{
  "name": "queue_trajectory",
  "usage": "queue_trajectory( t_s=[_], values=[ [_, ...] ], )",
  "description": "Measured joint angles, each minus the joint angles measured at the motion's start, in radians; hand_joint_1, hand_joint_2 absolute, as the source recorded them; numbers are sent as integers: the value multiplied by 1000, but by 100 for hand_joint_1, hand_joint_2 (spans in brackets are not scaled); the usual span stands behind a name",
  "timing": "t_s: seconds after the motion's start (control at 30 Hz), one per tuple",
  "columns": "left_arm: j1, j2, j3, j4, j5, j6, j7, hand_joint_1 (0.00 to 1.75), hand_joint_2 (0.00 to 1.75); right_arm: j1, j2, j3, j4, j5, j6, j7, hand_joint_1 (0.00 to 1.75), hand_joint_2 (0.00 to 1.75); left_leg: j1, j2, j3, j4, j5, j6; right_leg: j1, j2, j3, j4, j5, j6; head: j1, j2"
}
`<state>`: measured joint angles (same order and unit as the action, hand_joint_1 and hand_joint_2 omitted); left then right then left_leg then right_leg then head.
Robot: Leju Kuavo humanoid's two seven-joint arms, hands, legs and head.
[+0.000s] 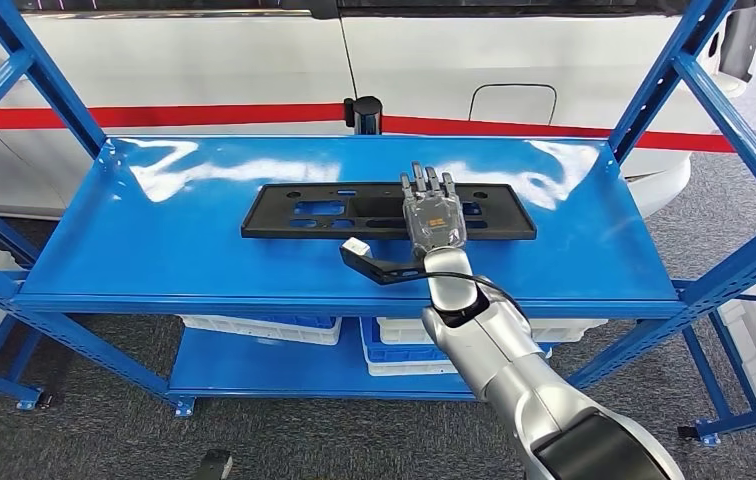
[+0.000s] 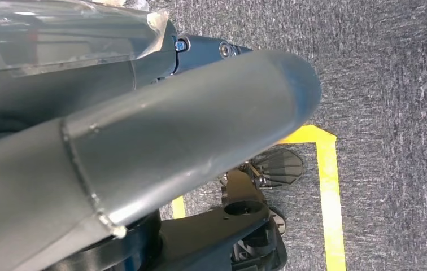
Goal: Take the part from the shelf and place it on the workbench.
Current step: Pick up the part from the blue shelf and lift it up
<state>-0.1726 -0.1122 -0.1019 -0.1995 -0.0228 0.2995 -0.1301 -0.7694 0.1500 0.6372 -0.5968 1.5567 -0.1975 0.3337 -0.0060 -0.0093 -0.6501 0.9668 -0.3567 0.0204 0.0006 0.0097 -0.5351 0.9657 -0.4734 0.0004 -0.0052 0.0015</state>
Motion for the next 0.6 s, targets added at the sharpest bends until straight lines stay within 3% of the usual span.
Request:
queue_trajectory(
  t_s=[0.3,0.6],
  values=[
    [-17,-4,0,0,-22,-14,18,0,0,17,1,-83,-9,2,-22,12,171,175,0,0,0,0,0,0,0,0,0,0,0,0,0,0],
    [-30,-12,-4,0,-50,-8,-24,0,0,77,-9,-190,-159,2,-45,-36,175,175,0,0,0,0,0,0,0,0,0,0,0,0,0,0]
  ],
)
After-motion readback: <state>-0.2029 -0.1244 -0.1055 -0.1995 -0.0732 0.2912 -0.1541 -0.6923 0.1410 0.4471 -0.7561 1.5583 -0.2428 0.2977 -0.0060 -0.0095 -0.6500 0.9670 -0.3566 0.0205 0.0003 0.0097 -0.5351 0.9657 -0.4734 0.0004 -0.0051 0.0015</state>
